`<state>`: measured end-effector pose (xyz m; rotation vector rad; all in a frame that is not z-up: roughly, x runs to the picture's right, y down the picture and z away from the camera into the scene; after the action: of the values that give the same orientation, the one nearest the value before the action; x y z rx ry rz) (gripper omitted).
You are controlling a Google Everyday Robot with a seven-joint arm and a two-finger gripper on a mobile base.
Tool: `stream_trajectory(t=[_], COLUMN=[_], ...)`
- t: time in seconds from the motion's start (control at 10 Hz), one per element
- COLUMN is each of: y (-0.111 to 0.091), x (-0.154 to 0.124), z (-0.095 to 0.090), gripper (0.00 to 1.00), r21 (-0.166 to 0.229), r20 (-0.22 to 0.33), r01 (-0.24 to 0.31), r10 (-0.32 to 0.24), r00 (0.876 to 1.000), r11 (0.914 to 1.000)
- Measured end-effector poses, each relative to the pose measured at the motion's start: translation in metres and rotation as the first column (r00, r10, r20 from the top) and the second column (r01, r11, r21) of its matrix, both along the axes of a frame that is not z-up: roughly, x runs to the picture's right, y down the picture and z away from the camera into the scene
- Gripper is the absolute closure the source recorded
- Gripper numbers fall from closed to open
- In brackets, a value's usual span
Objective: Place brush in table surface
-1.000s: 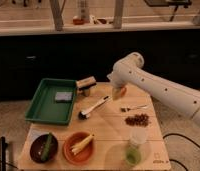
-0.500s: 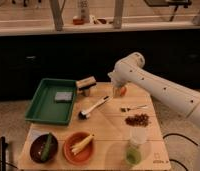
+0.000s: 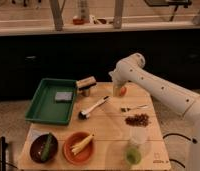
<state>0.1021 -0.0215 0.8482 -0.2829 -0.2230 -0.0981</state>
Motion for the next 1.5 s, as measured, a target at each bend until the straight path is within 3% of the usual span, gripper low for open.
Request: stream_trajectory(t=[0.5,1.0,1.5], y=[0.033,0.047,0.067], x=[-0.044,-0.048,-0.054], z=[-0.02,-0.013,0.006], gripper=[0.2,0.2,0.2], r21=[-0.059,-0.122,-0.195], r20=[0.034,0.032,0.056], r01=[0.04,0.079,0.124], r10=[-0.038,-0.076,-0.116], r00=[0.999,0.997,0.992], r11=[0.9975,0.9894,0.973])
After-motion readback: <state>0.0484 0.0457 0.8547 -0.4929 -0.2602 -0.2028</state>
